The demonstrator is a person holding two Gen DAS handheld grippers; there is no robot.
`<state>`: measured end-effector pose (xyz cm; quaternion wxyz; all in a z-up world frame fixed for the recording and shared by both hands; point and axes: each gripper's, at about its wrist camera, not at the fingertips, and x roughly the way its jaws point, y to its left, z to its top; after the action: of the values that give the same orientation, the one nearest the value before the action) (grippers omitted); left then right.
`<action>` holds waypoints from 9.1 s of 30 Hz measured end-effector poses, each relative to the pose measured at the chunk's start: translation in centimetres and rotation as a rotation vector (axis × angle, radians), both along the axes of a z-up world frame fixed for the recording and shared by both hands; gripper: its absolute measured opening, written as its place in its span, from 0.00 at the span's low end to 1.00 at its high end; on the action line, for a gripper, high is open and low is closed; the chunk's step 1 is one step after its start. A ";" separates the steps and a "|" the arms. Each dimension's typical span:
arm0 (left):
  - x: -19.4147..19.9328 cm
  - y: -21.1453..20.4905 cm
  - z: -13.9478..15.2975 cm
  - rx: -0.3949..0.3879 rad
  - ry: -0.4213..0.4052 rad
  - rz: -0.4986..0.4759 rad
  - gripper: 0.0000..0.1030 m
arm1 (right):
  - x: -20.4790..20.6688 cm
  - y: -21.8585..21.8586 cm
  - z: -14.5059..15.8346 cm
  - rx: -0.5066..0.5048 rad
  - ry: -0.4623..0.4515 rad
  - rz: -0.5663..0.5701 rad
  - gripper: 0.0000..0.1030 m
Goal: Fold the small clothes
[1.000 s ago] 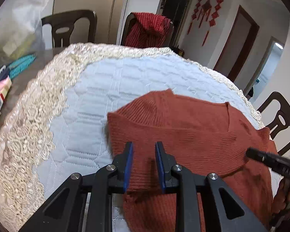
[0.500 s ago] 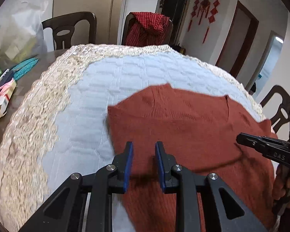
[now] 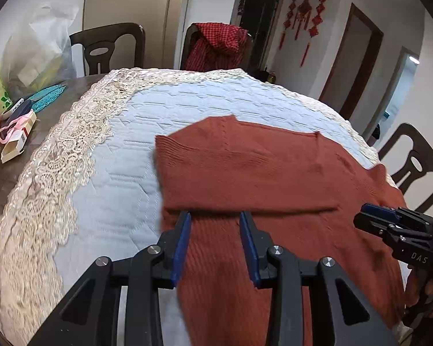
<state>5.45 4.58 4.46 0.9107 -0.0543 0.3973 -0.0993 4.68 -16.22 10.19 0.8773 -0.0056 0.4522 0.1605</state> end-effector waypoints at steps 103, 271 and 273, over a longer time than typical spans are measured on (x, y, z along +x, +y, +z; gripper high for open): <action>-2.8 -8.9 -3.1 -0.046 0.043 -0.150 0.68 | 4.1 -14.1 3.4 0.041 -0.169 -0.324 0.50; -6.8 -2.9 -1.4 0.106 -0.021 0.002 0.52 | -7.0 -12.8 -0.6 0.152 0.001 -0.121 0.46; -7.3 -2.3 -1.7 0.103 -0.011 0.016 0.52 | -7.4 -12.9 -1.0 0.166 0.020 -0.130 0.46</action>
<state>-1.82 2.28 2.75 0.9151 -0.0098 0.3966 -0.0719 -2.75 -29.17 9.18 0.8788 0.0980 0.4454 0.1403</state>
